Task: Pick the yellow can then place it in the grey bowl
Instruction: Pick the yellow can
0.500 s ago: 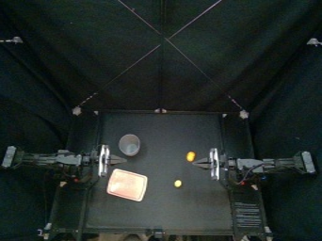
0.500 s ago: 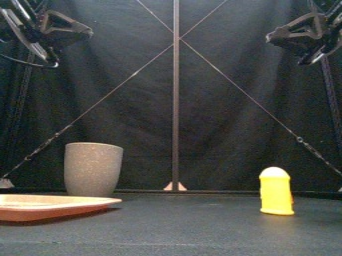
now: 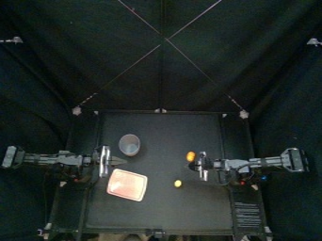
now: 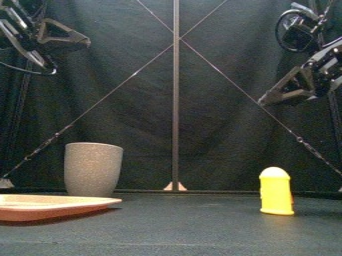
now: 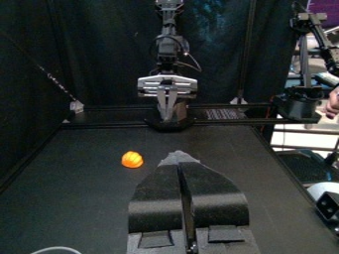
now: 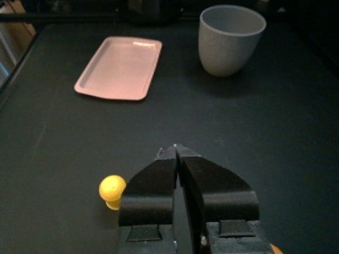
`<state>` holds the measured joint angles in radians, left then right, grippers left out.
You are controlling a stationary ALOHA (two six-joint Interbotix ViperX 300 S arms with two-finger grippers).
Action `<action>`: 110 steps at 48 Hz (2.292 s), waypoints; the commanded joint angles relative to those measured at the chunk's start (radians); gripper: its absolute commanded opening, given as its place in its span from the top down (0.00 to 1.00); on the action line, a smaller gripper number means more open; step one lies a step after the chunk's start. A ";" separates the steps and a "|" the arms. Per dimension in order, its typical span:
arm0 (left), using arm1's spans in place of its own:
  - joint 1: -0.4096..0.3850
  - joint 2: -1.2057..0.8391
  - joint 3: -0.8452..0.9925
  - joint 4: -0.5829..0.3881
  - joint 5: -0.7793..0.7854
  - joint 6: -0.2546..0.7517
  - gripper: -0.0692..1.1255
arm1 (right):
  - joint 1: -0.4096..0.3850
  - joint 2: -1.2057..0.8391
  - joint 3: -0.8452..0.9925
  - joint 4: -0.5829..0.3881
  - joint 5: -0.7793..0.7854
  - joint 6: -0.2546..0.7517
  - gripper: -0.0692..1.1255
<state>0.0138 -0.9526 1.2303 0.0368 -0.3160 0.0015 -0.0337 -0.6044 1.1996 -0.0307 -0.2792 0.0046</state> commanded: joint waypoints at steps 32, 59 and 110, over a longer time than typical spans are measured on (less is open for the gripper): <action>0.040 0.006 0.015 0.006 -0.021 -0.002 0.94 | 0.041 0.267 -0.107 0.153 -0.106 0.037 0.06; 0.057 0.006 0.018 0.006 -0.020 -0.002 0.94 | 0.196 0.532 -0.189 0.207 -0.092 0.038 0.06; 0.064 0.006 0.034 0.006 -0.020 -0.003 0.94 | 0.221 0.612 -0.212 0.287 -0.044 0.041 0.07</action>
<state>0.0736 -0.9511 1.2763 0.0430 -0.3283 0.0000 0.1841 0.0245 1.0032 0.2516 -0.3221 0.0460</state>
